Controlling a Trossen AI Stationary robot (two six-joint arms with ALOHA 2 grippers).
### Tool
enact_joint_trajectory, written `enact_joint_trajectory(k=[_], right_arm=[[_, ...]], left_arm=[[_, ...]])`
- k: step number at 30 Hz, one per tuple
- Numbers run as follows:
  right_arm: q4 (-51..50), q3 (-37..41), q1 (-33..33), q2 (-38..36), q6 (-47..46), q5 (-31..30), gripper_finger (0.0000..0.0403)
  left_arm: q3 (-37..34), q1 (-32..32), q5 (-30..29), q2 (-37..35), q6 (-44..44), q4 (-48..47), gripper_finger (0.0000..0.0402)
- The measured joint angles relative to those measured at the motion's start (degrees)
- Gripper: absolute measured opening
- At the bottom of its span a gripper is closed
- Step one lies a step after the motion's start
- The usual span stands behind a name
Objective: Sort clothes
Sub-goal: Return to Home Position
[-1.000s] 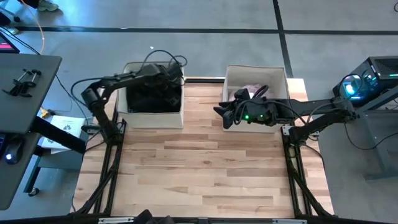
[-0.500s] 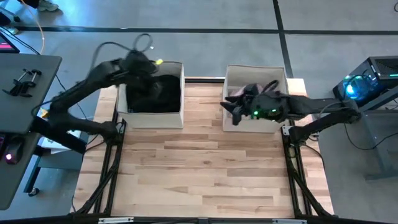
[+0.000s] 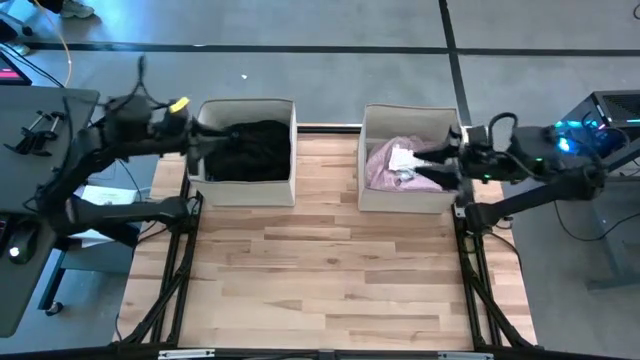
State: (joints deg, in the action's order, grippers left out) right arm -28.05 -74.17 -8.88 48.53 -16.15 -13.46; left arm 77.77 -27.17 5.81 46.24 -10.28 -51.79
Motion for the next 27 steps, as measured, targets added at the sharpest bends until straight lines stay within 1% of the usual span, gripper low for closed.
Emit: enact_joint_trajectory(k=[2,5,8,10,12,15,17,19,20,22,24,27], right_arm=[[0.91,0.96,-1.06,-1.46,1.12,2.45,0.0156],[4.87,5.71,-2.4,-4.31,2.2,3.94,0.0112],[12.72,14.38,-3.2,-8.31,2.2,4.63,0.0052],[21.14,21.65,-3.35,-10.98,2.15,4.76,0.0016],[31.38,29.06,-3.35,-13.07,2.1,5.08,0.0009],[47.99,39.21,-3.35,-15.11,2.26,5.56,0.0022],[57.14,44.57,-3.35,-16.06,2.28,6.65,0.0022],[63.39,48.9,-3.33,-17.65,2.26,7.78,0.0014],[65.31,50.44,-3.34,-18.88,2.26,8.06,0.0009],[65.39,52.87,-3.33,-22.66,2.2,8.09,0.0002],[61.7,54.48,-3.28,-27.64,2.2,7.82,0.0004],[53.53,55.62,-3.28,-36.54,2.14,7.41,0.0002]], left_arm=[[-2.19,2.41,0.43,-2.95,-1.07,3.24,0.0101],[-9.03,5.65,0.67,-8.55,-3.46,12.23,0.0101],[-18.86,7.47,0.37,-14.57,-9.15,21.56,0.0101],[-25.85,8.32,-0.15,-17.85,-13.46,27.19,0.0101],[-32.77,9.29,-0.19,-20.2,-16.9,33.87,0.0101],[-42.46,10.77,-0.19,-21.53,-21.68,46.43,0.0101],[-47.38,11.58,-0.36,-21.45,-24.62,55.11,0.0101],[-50.83,12.37,-0.95,-20.78,-27.01,61.81,0.0101],[-51.82,12.74,-1.36,-20.42,-27.9,64.0,0.0101],[-52.55,13.35,-1.84,-20.05,-28.58,65.26,0.0101],[-52.56,13.84,-1.89,-20.01,-28.66,65.31,0.0101],[-52.56,14.3,-1.89,-20.54,-29.43,65.48,0.0101]])
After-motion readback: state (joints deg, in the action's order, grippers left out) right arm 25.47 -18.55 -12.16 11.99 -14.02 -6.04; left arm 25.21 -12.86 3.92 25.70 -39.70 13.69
